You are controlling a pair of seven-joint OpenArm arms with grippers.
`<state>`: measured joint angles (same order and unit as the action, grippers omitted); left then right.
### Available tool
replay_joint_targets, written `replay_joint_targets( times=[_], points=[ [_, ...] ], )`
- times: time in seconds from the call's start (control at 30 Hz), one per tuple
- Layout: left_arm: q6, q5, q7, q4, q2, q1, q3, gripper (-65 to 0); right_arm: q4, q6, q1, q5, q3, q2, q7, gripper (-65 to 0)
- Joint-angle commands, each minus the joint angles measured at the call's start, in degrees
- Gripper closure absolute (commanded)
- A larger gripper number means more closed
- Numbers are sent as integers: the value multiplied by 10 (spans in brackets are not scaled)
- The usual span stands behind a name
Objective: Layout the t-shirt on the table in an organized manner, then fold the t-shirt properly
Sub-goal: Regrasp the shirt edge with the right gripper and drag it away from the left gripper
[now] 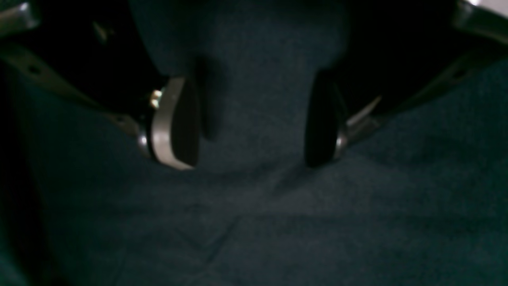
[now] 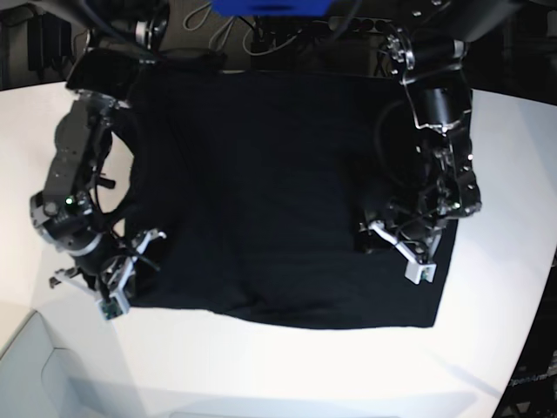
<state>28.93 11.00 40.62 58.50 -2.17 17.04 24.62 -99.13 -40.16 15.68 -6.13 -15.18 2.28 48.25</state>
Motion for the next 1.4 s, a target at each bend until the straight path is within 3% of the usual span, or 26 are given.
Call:
replay_joint_targets(
  times=[0.0, 0.17, 0.37, 0.5, 0.73, 0.83, 1.1, 1.37],
  points=[
    [-15, -25, 43, -2, -3, -6, 0, -414, 8, 2, 24, 5, -7, 3, -11, 0],
    [-15, -25, 49, -2, -3, -7, 0, -414, 74, 2, 54, -11, -31, 7, -50, 0],
    [-14, -25, 49, -1, -4, -7, 0, -414, 163, 2, 4, -53, 41, 24, -36, 0],
    [-14, -25, 50, -1, -4, -7, 0, -414, 177, 2, -28, -77, 53, 23, -48, -1],
    [-13, -25, 50, -1, -5, -7, 0, -414, 173, 2, -70, -108, 95, 36, -48, -231],
    [-13, -24, 50, -1, -15, -7, 0, -414, 139, 2, -87, -109, 121, 54, -48, -253],
    [-12, -24, 49, -1, -29, -7, 0, -414, 10, 2, -69, -109, -1, 27, -51, -224],
    [-13, -24, 49, -1, -49, -5, 1, -414, 170, 2, -11, -109, -24, 29, -51, -225]
  ],
)
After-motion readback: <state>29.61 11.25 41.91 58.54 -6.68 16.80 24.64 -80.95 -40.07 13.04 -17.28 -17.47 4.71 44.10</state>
